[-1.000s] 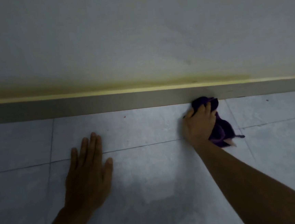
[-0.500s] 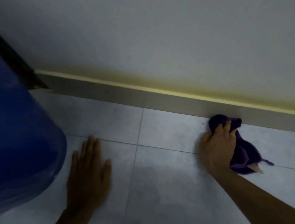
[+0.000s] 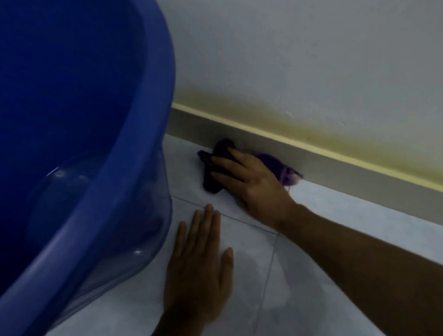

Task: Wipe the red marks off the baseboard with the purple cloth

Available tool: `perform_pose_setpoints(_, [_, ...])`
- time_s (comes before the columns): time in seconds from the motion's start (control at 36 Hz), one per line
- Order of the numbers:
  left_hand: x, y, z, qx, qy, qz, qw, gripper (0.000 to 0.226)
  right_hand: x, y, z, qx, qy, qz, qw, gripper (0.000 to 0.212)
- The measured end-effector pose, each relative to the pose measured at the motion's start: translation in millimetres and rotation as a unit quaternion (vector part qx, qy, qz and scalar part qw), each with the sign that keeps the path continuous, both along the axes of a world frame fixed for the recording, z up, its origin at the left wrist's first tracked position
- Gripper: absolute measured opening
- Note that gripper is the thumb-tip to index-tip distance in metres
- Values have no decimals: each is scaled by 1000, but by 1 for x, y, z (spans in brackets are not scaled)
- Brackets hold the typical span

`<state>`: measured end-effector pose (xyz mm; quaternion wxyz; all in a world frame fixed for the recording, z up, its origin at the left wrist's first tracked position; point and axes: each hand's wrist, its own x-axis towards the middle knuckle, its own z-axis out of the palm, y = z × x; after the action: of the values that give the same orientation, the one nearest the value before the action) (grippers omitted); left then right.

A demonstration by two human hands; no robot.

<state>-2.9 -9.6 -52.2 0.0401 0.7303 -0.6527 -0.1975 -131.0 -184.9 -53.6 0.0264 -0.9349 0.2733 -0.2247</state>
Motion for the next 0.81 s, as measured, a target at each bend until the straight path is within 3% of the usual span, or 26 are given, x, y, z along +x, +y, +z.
perform_pose_setpoints(0.08, [1, -1, 1, -7, 0, 0, 1000, 70, 10, -24, 16, -133, 35, 69, 988, 34])
perform_pose_setpoints(0.22, [2, 0, 1, -7, 9, -1, 1000, 70, -17, -23, 15, -143, 212, 7, 967, 52])
perform_pose_setpoints(0.39, [2, -1, -3, -26, 21, -1, 999, 71, -105, 32, 6, 49, 173, -120, 976, 66])
perform_pose_setpoints(0.56, [0, -3, -11, -35, -4, 10, 999, 73, -34, 33, 8, 257, 31, -144, 955, 64])
perform_pose_setpoints(0.67, [-1, -1, -4, -34, 1, 18, 999, 81, 13, 19, 14, 295, 15, -115, 949, 66])
perform_pose_setpoints(0.81, [7, 1, 12, 24, 85, 38, 995, 110, -23, 59, 9, 290, 28, -51, 955, 58])
